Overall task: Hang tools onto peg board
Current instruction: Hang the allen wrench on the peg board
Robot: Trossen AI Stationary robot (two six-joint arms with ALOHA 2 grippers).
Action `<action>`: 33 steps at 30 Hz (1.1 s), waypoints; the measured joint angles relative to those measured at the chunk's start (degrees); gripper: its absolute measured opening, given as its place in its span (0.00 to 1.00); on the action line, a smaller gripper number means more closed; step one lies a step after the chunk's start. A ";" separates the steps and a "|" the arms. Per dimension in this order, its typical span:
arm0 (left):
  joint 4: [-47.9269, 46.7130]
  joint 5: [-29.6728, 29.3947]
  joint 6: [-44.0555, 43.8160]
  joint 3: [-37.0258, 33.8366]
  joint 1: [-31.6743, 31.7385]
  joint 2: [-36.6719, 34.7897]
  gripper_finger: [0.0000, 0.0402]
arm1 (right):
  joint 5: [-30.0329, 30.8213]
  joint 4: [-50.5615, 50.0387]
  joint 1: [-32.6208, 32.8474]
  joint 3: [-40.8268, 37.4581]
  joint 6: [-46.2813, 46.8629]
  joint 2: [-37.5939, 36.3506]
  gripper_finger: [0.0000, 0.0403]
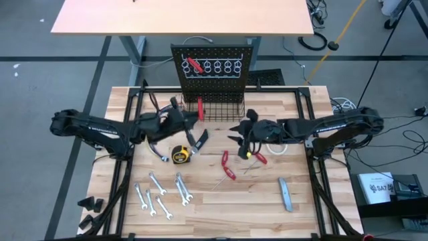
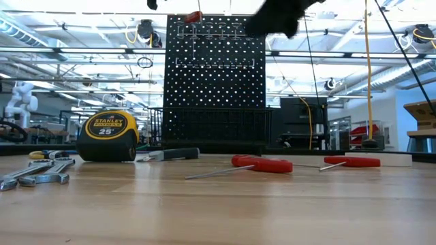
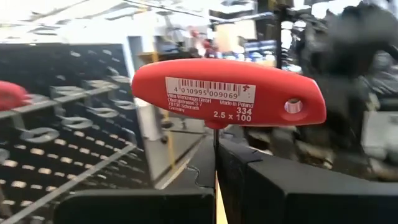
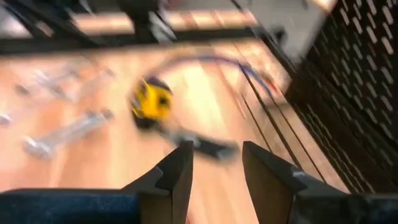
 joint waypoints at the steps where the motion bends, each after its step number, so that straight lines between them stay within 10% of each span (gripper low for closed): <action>1: -0.09 -0.39 -0.21 0.94 0.53 0.29 0.00 | 1.60 -2.60 0.00 0.00 1.01 -0.18 0.33; 21: -12.62 -12.20 8.27 33.20 8.17 15.62 0.00 | 7.72 -13.40 -0.02 -0.02 1.58 -0.18 0.33; 33: -16.47 -10.14 5.66 36.98 17.43 18.63 0.00 | 7.69 -11.73 -0.02 -0.02 1.56 -0.16 0.33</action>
